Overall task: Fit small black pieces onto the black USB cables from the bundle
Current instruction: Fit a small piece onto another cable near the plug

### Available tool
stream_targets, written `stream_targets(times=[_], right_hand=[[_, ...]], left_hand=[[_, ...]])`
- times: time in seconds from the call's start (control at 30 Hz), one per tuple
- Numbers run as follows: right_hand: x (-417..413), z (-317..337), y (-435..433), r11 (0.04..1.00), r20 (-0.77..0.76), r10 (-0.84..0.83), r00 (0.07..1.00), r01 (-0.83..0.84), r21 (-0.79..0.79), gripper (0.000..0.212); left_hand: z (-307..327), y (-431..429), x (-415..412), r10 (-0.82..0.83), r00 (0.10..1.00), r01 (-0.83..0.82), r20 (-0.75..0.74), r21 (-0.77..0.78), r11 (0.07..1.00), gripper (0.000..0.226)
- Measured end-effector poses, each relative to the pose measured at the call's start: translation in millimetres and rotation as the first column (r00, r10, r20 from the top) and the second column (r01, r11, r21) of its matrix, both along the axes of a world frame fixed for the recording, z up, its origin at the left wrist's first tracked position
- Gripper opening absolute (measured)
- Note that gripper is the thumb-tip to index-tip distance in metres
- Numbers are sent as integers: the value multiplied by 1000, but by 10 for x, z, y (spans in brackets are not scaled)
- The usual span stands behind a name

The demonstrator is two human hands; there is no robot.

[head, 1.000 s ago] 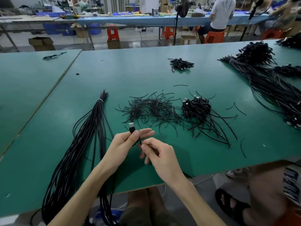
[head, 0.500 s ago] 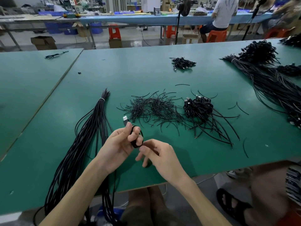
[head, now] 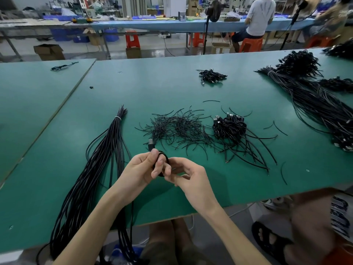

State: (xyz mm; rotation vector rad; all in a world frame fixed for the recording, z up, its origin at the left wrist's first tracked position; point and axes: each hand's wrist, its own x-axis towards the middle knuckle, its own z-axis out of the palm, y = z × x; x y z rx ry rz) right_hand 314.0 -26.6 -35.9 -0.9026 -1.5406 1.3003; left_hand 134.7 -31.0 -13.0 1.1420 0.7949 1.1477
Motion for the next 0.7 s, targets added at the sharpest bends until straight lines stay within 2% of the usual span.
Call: stream_targets(times=[0.3, 0.47, 0.63, 0.7], right_hand=[[-24, -13, -31, 983, 115, -138, 984, 121, 141, 35], [-24, -40, -7, 987, 120, -145, 982, 134, 92, 38], [-27, -49, -11, 983, 135, -174, 975, 165, 79, 40], [-31, -45, -19, 981, 170, -172, 970, 154, 115, 41]], left_hand=[[-46, -5, 9, 85, 994, -82, -61, 62, 995, 46], [-92, 13, -1, 220, 948, -189, -229, 151, 970, 44], [-106, 3, -10, 227, 923, -188, -311, 149, 971, 50], [-109, 7, -6, 217, 934, -190, -283, 119, 975, 46]])
